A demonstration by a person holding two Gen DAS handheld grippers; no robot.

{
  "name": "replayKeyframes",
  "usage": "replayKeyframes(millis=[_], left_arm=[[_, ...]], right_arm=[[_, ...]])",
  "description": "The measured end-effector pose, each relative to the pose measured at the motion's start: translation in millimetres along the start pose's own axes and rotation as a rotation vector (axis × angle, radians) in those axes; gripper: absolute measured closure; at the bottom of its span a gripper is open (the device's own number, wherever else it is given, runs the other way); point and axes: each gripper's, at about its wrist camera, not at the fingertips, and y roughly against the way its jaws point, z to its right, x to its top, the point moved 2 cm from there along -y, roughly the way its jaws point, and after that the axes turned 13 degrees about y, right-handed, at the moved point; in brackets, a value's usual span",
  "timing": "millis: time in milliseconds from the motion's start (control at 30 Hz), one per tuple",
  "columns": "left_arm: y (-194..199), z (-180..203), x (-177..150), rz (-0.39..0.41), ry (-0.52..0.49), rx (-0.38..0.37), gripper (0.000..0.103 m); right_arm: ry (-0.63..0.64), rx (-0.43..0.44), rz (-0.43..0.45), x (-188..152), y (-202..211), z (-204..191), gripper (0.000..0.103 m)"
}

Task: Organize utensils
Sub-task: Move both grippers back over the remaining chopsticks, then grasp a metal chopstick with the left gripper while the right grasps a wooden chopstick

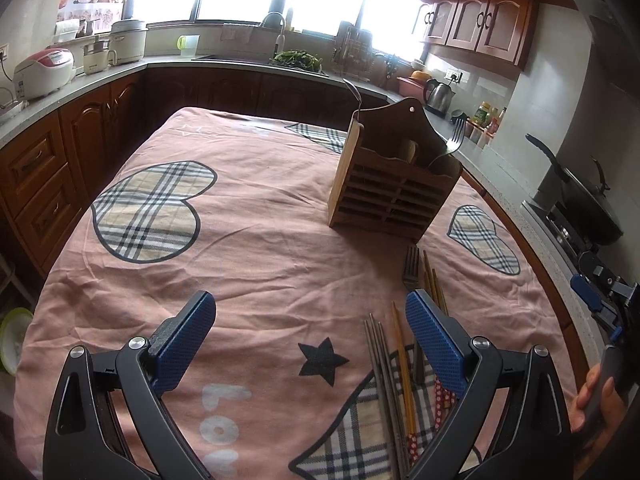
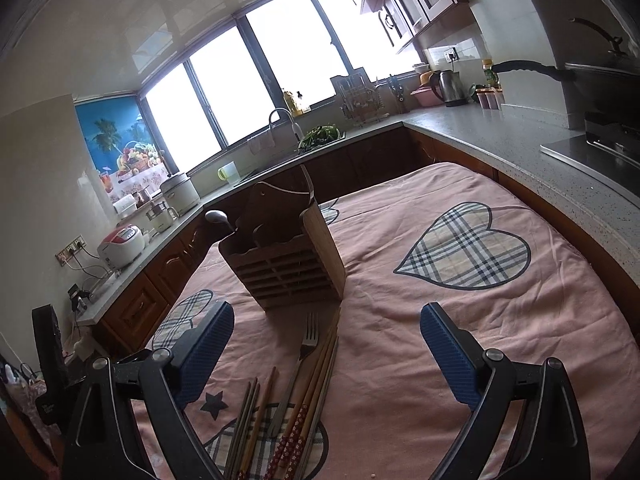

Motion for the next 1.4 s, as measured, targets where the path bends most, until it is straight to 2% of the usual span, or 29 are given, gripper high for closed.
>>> replayKeyframes(millis=[200, 433, 500, 600, 667, 933, 1033, 1200, 1267, 1400], left_arm=[[-6.0, 3.9, -20.1, -0.04, -0.024, 0.02, 0.005], [-22.0, 12.6, -34.4, -0.092, -0.076, 0.057, 0.005], [-27.1, 13.6, -35.3, -0.106, -0.083, 0.063, 0.007], [-35.4, 16.6, -36.7, -0.124, -0.099, 0.079, 0.01], [-41.6, 18.1, -37.8, -0.141, -0.108, 0.088, 0.015], [-64.6, 23.6, -41.4, -0.211, -0.127, 0.098, 0.032], [-72.3, 25.8, -41.6, -0.236, -0.129, 0.091, 0.041], [-83.3, 29.2, -41.8, -0.269, -0.129, 0.072, 0.045], [-89.0, 31.1, -43.0, -0.288, -0.13, 0.064, 0.049], [-98.0, 35.1, -46.4, -0.296, -0.159, 0.075, 0.05]], right_arm=[[0.031, -0.006, -0.043, -17.8, 1.8, -8.6, 0.008], [0.057, -0.011, -0.13, -35.2, -18.6, -12.7, 0.01], [0.064, -0.01, -0.152, -38.1, -26.5, -14.3, 0.015], [0.07, -0.007, -0.186, -41.1, -39.9, -16.0, 0.03], [0.072, -0.002, -0.208, -42.2, -49.5, -16.8, 0.047], [0.058, 0.073, -0.293, -44.4, -92.0, -26.1, 0.081], [0.046, 0.107, -0.323, -45.5, -108.7, -28.9, 0.087], [0.031, 0.139, -0.37, -48.3, -135.1, -30.4, 0.091], [0.037, 0.128, -0.393, -50.3, -144.8, -30.5, 0.092], [0.027, 0.112, -0.426, -54.4, -155.8, -22.7, 0.095]])
